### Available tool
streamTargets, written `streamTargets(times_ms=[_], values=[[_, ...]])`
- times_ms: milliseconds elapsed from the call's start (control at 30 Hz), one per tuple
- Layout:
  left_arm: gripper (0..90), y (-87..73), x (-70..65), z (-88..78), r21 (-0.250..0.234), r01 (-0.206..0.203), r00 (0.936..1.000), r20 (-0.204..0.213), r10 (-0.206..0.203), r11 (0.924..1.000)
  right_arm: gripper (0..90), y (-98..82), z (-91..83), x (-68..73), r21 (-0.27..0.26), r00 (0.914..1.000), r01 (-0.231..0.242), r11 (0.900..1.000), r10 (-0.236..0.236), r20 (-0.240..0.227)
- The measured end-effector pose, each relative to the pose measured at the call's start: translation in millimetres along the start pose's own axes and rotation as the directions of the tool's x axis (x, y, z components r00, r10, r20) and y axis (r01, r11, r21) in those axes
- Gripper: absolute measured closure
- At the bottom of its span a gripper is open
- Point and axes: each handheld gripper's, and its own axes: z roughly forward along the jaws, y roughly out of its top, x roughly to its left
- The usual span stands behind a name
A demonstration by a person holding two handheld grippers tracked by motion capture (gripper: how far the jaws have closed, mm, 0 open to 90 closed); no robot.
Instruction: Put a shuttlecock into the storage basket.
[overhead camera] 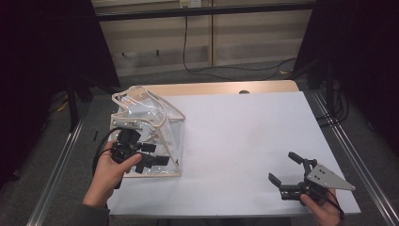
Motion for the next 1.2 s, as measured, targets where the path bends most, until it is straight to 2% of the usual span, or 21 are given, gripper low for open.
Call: streamTargets(times_ms=[433, 500, 533, 900, 1200], values=[[13.0, -14.8, 6.0, 12.4, -0.008, -0.005, 1.0000, -0.002, 0.005, 1.0000, 1.3, -0.1, -0.2, 0.0, 0.000, 1.0000, -0.001, 1.000, 0.001, 0.000], [13.0, -17.0, 6.5, 14.1, -0.012, 0.003, 1.0000, 0.000, -0.003, 0.9999, 1.3, 0.0, -0.1, 0.0, 0.000, 1.0000, 0.000, 1.000, 0.000, 0.000], [13.0, -17.9, 6.7, 15.0, -0.009, 0.001, 1.0000, -0.009, -0.001, 1.0000, 1.3, 0.0, -0.1, 0.0, -0.001, 1.0000, 0.001, 1.000, -0.001, -0.001], [12.3, -29.5, 12.6, 25.6, -0.008, 0.004, 1.0000, 0.003, -0.004, 1.0000, 1.3, -0.3, -0.1, 0.0, 0.001, 1.0000, 0.002, 1.000, -0.002, 0.000], [11.8, -38.3, 15.5, 32.1, -0.015, 0.000, 0.9999, -0.014, 0.000, 0.9999, 1.3, -0.2, -0.2, -0.2, 0.000, 1.0000, 0.002, 1.000, -0.002, 0.000]])
